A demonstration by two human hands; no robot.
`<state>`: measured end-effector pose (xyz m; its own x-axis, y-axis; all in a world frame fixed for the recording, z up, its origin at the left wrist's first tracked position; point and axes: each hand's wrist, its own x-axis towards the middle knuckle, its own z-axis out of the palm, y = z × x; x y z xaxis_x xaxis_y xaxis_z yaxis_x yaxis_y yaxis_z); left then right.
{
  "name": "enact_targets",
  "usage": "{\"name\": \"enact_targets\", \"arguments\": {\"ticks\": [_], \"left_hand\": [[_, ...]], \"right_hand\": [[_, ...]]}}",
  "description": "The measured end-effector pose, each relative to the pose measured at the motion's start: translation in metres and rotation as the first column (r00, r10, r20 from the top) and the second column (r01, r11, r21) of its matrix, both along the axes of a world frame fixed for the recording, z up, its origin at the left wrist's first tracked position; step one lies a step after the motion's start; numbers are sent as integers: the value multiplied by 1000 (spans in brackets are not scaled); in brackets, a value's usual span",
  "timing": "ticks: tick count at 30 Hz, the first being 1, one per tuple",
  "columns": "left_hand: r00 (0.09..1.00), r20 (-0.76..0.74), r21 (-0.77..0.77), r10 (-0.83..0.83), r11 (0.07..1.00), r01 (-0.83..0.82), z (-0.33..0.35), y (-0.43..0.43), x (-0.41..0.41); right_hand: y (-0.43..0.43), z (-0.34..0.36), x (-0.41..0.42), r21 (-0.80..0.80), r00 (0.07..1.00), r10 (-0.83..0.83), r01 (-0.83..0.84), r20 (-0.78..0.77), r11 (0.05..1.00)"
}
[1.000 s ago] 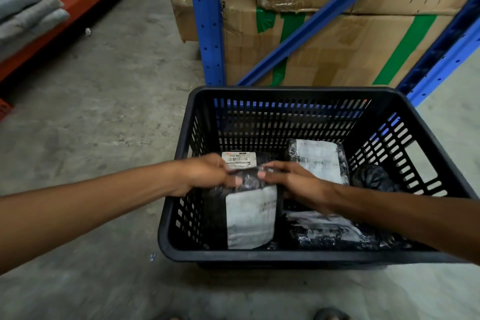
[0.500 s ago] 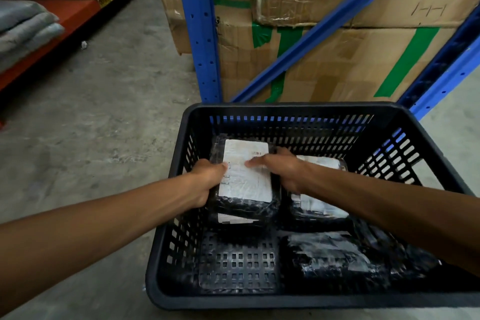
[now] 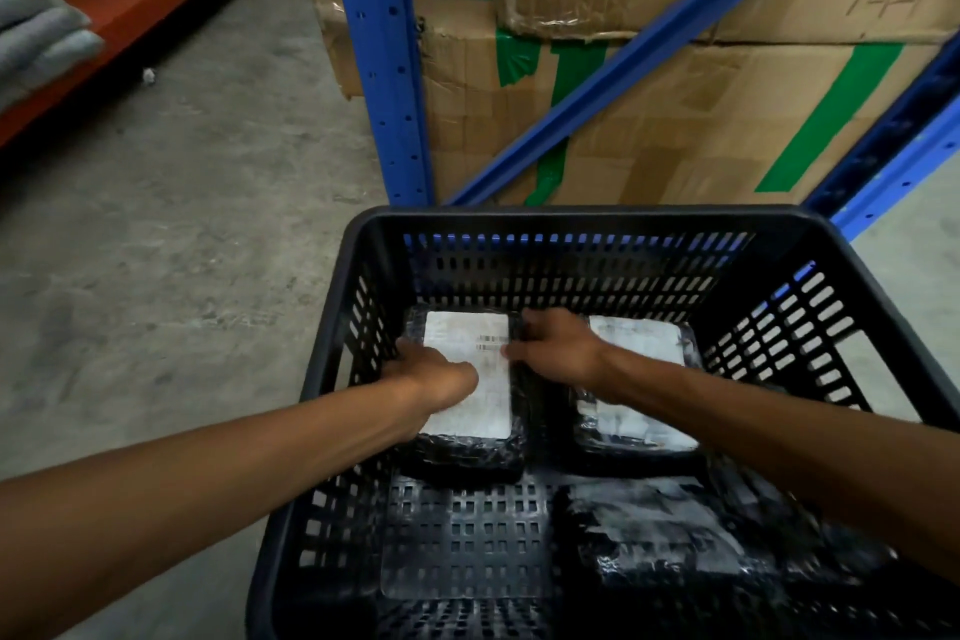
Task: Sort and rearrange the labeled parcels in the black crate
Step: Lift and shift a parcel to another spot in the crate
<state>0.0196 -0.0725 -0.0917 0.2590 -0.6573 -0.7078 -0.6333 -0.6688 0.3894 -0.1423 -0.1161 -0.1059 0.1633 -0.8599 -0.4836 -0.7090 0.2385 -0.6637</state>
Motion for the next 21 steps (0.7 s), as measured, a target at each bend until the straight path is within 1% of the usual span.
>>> {"name": "enact_targets", "arguments": {"ticks": [1,2,3,4,5,6,7,8,9,10,11,12,14,16,18,19,20,21], "left_hand": [[997,41,-21,-69,997,70,3,6,-6],[971,132,-63,-201,976,210,5,14,-15],[913,228,-119,-338,921,370,4,22,-25],[834,300,-187,-462,829,526,2,28,-37],[757,333,-242,-562,725,645,1,31,-49],[680,351,-269,-643,626,731,-2,32,-61],[595,379,-269,-708,531,804,-6,32,-72],[498,428,-240,-755,436,867,-11,31,-83],[401,485,-197,-777,350,916,-18,30,-94],[312,543,-149,-780,276,949,-25,28,-103],[247,598,-102,-763,233,967,-33,26,-111],[212,644,-70,-735,220,973,-40,26,-118],[223,703,-69,-675,248,966,-52,28,-125],[230,736,-97,-637,236,967,-61,30,-124],[203,758,-118,-619,176,977,-67,28,-120],[199,750,-121,-630,165,979,-67,27,-118],[217,722,-133,-657,175,975,-62,25,-117],[260,669,-173,-697,194,966,-56,21,-117]], "right_hand": [[1,7,-14,-67,999,-20,21,26,998],[4,15,-31,-150,999,-23,27,29,988],[9,22,-49,-255,1000,-1,-5,-22,967],[15,27,-67,-344,991,47,-89,-129,935],[21,31,-85,-373,959,112,-207,-261,905],[27,31,-101,-313,893,200,-340,-404,887],[33,28,-114,-190,787,308,-466,-534,864],[38,22,-125,-53,650,416,-574,-636,817],[45,15,-132,63,513,498,-651,-699,757],[50,6,-137,124,410,532,-695,-741,709],[55,-3,-138,135,359,526,-715,-771,686],[59,-10,-136,107,353,487,-713,-799,693],[63,-21,-131,26,380,391,-688,-838,725],[64,-29,-129,-27,394,335,-681,-856,732],[62,-33,-130,-20,394,348,-686,-851,727],[58,-30,-132,5,390,379,-690,-839,723],[52,-24,-134,29,399,424,-700,-813,714],[43,-12,-138,46,427,478,-707,-767,705]]}}
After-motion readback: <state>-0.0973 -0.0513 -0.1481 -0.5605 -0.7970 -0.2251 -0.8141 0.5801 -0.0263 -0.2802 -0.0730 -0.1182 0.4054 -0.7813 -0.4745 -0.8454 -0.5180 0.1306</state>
